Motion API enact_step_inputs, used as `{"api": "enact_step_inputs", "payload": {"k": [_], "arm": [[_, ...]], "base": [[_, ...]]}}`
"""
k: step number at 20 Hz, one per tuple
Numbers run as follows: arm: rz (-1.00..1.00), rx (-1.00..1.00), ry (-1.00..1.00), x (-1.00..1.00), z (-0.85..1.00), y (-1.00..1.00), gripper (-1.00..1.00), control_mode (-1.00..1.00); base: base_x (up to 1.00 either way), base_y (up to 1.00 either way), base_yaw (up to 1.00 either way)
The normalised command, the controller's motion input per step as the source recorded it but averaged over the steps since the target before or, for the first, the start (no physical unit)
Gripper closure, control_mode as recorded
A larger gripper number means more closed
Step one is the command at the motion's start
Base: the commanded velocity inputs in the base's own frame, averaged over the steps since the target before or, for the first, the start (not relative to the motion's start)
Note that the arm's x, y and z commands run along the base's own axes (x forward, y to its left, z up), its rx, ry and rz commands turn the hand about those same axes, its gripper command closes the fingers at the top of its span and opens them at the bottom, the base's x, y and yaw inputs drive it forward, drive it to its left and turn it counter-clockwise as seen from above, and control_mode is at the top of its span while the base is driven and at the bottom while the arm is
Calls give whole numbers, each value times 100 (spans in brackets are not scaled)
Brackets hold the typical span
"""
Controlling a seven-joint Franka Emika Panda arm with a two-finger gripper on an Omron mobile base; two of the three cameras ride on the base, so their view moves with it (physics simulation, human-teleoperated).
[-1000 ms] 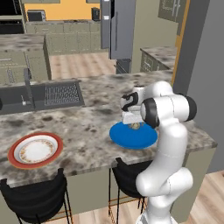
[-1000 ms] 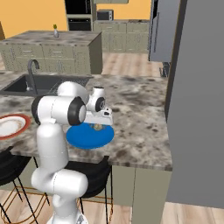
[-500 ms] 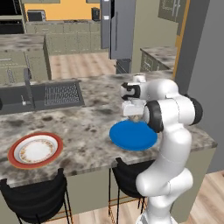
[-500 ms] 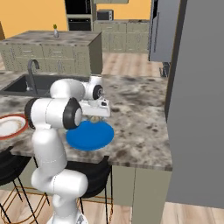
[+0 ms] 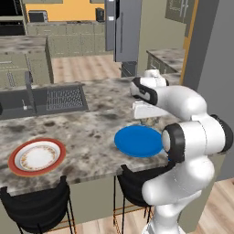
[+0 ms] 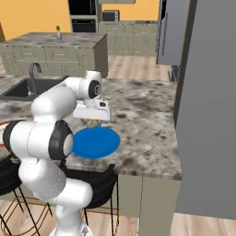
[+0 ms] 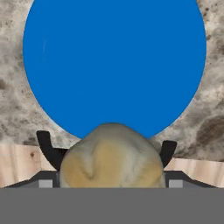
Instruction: Place two dumplings into each of the tupperware containers and then place the containers in the fridge.
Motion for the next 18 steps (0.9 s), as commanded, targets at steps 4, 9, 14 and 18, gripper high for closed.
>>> {"api": "enact_step_inputs", "payload": {"k": [4,9,14,18], "arm": [[0,0,-11,-100,22,0,100,-100],[0,-2,-14,-67,0,15,100,-100],[-3,0,-6,-39,1,1,100,-100],[0,0,0,-1,1,2,100,100]], "base": [[0,0,0],[0,0,0],[0,0,0],[-23,29,0]]}}
